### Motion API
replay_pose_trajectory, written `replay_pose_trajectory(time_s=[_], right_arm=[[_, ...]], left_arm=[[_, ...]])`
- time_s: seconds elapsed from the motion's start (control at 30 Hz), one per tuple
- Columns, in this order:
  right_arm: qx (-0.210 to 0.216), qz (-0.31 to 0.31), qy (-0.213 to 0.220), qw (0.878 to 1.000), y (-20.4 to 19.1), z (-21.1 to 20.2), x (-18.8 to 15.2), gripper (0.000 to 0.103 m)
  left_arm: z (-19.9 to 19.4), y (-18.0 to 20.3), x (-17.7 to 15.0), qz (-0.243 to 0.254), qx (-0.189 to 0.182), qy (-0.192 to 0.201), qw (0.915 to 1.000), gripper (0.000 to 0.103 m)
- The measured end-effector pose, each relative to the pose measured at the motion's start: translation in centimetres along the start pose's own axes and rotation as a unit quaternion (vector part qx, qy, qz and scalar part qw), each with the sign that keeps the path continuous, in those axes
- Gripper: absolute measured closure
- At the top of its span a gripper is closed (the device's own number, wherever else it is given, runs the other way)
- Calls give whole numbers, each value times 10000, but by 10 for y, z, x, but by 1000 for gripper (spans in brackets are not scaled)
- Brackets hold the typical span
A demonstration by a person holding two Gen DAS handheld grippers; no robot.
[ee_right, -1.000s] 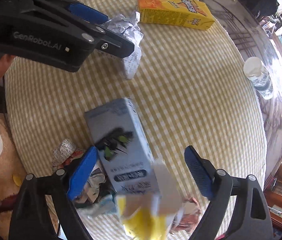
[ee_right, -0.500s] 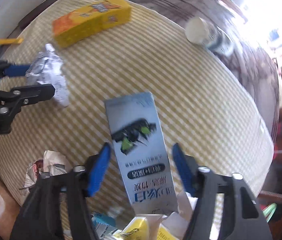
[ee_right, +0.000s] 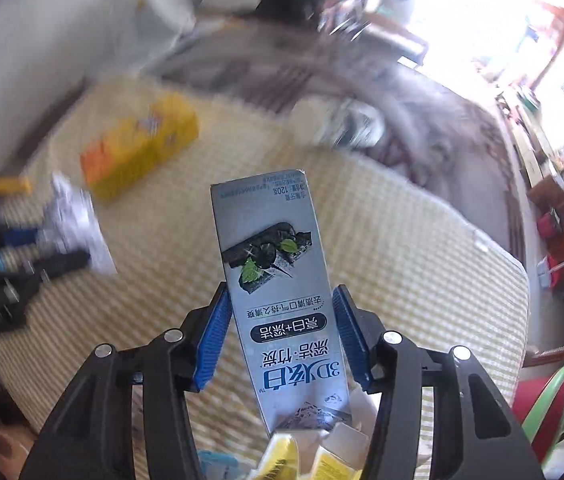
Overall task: Collect trash
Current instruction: 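Carry both items over the red bucket and open both grippers to drop them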
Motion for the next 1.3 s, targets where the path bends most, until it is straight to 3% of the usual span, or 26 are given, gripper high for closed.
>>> replay_pose_trajectory(time_s=[0.2, 0.53, 0.6, 0.67, 0.73, 0.83, 1.1, 1.3], right_arm=[[-58, 791, 860, 9931, 23, -44, 33, 53], [-233, 1530, 2586, 9535, 69, -133, 77, 52], [-218, 1582, 2643, 9511, 79, -140, 78, 52], [90, 1772, 2497, 9519, 86, -139, 76, 52], [-66, 1944, 2472, 9492, 98, -141, 71, 52], [361, 2320, 2505, 9392, 108, -144, 64, 52], [70, 2235, 2542, 9410, 136, -175, 52, 53], [-137, 2180, 2441, 9448, 160, -202, 29, 53]], left_arm=[[-12, 20, 13, 131, -116, 236, 9996, 50], [-21, 61, 17, 330, -294, 386, 9983, 50], [-22, 67, 16, 333, -302, 391, 9982, 50], [-23, 72, 16, 312, -297, 401, 9983, 50], [-23, 78, 16, 303, -279, 427, 9982, 50], [-25, 86, 15, 299, -246, 458, 9982, 50], [-27, 122, 18, 276, -239, 570, 9977, 50], [-27, 172, 24, 399, -437, 694, 9958, 50]])
Point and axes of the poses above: each gripper's, at about its wrist camera, not at the fingertips, and z roughly the way its jaws point, y to its right, x to its top, the point moved 8 cm from there along z, roughly the way its jaws point, and after that the axes turned 14 degrees about y, right-handed, at the moved point
